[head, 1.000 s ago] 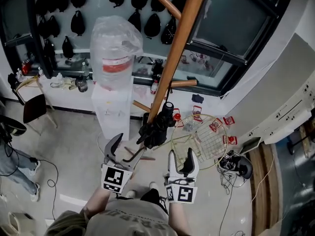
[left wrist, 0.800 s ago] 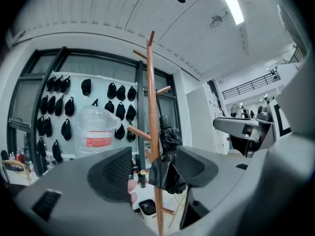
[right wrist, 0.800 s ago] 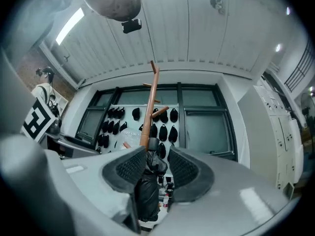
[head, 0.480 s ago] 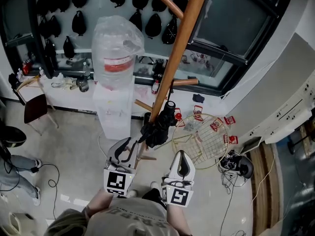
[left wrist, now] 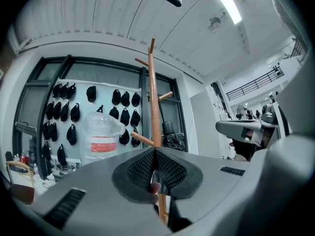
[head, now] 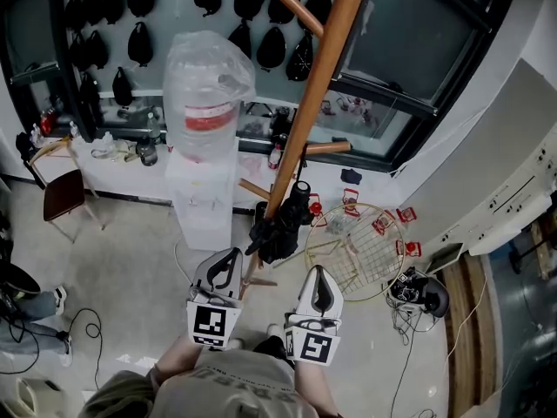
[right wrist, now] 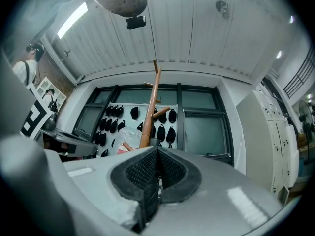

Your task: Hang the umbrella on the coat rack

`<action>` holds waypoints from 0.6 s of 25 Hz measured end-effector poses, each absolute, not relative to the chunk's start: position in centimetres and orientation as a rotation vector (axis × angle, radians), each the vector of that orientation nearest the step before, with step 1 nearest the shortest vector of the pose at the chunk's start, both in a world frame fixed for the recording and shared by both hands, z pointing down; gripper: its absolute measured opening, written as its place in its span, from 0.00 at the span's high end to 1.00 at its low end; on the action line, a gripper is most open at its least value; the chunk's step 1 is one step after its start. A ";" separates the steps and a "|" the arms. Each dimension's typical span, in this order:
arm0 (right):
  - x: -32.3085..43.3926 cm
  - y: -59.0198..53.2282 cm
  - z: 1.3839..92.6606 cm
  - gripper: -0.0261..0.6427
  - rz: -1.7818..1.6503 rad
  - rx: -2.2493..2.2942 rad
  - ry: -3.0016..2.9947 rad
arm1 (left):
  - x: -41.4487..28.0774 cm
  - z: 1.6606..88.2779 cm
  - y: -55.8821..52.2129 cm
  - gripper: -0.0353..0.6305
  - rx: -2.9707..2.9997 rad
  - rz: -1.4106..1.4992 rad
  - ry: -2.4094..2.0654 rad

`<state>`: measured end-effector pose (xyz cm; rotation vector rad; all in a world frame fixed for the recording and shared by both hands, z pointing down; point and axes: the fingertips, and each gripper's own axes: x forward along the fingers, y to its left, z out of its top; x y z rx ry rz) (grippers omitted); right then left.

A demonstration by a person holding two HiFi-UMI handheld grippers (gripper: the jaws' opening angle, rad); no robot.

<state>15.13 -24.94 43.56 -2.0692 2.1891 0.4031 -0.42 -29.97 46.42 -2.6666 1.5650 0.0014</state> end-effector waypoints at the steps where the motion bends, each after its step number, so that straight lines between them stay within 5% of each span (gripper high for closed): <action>1: 15.1 -25.0 43.5 0.96 0.406 -2.066 2.186 | -0.5 46.5 -30.0 0.93 -2.665 -0.002 1.571; 15: 14.2 -25.0 42.8 0.96 0.521 -2.072 2.229 | -0.9 46.1 -30.0 0.93 -2.646 -0.003 1.612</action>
